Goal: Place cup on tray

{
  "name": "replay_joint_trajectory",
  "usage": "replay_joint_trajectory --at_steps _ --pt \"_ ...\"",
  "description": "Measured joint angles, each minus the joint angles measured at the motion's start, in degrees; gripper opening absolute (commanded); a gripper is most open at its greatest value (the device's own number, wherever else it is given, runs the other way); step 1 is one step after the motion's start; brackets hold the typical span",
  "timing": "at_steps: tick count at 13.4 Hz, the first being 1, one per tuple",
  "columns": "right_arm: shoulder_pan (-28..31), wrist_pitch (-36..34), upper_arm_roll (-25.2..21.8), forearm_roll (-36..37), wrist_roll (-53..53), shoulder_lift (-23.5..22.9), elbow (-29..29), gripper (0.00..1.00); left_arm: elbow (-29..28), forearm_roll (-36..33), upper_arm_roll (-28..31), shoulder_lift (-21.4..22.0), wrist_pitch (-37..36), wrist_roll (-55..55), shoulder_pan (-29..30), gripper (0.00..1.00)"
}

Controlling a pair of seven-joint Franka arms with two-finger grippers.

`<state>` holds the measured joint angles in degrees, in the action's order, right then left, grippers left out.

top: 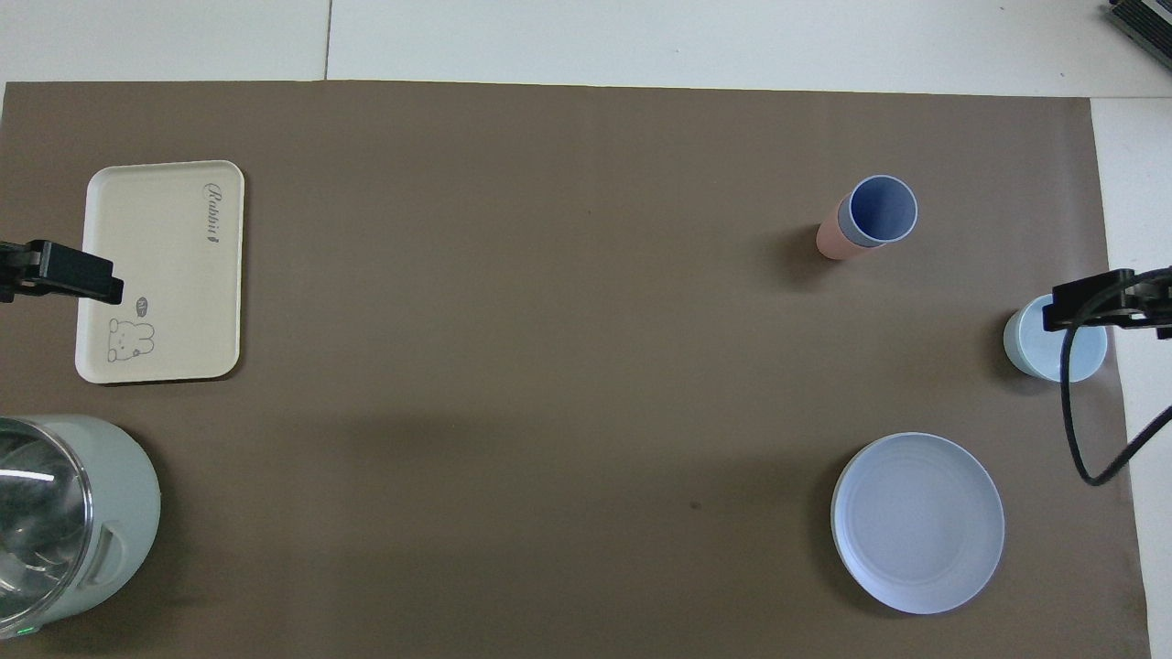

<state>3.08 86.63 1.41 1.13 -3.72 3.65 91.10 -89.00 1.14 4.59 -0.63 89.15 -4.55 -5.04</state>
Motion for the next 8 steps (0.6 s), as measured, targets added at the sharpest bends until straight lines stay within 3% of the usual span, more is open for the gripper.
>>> replay_joint_trajectory --at_steps 8 --pt "0.0 1.3 0.0 -0.1 0.7 0.0 1.0 1.00 0.0 0.0 0.1 0.0 0.9 0.0 0.0 1.00"
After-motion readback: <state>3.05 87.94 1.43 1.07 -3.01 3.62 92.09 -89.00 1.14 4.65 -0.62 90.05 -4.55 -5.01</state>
